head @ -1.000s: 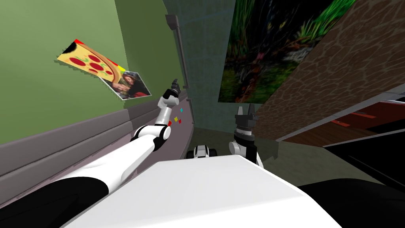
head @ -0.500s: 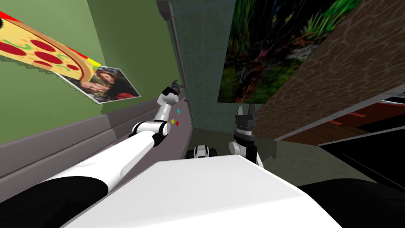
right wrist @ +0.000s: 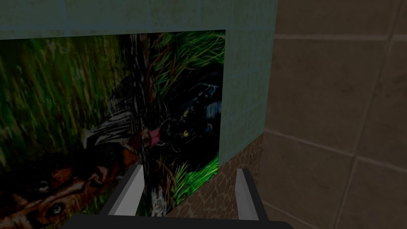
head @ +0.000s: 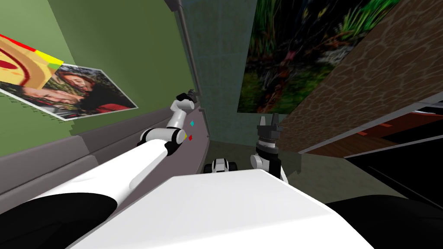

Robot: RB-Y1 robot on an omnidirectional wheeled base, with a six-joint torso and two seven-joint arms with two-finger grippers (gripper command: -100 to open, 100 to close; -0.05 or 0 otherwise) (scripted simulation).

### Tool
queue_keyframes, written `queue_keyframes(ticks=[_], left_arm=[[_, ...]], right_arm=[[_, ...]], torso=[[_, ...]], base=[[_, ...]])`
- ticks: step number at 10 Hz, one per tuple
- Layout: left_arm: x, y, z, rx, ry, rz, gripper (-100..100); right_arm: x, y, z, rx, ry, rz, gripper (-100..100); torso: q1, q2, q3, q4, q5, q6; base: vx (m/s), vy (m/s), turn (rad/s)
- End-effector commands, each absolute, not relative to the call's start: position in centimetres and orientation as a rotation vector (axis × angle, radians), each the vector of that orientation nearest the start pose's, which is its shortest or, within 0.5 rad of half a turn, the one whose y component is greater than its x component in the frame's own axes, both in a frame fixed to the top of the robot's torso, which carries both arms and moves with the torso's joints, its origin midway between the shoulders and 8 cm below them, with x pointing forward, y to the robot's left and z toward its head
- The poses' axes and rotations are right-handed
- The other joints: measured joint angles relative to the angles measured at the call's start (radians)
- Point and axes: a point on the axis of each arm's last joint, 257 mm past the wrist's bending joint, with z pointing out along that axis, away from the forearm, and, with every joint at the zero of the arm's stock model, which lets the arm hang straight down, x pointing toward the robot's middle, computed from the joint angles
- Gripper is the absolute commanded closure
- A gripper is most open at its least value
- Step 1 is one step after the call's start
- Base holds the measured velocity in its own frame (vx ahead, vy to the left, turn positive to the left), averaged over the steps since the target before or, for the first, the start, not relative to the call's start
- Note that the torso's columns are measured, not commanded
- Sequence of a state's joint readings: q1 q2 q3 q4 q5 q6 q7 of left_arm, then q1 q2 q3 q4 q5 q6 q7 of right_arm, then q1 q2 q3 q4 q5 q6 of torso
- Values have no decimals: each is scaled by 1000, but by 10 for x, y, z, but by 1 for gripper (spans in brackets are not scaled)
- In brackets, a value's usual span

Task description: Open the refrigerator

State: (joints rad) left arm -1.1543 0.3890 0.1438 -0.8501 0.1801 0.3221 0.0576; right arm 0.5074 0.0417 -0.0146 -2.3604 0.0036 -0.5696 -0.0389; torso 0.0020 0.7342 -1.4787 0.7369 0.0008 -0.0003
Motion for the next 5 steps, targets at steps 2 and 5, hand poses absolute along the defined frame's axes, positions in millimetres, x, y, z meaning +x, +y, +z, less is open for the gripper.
queue_keyframes(ticks=[2, 5], left_arm=[[770, 289, 115, -1209, 1144, -1214, -100], [771, 294, 114, -1231, 1149, -1205, -100]], right_arm=[[311, -282, 69, 576, 470, 1345, 0], [311, -282, 69, 576, 470, 1345, 0]], torso=[[0, 1, 0, 0, 0, 0], [2, 2, 1, 1, 0, 0]], base=[[85, -21, -43], [43, -13, -18]])
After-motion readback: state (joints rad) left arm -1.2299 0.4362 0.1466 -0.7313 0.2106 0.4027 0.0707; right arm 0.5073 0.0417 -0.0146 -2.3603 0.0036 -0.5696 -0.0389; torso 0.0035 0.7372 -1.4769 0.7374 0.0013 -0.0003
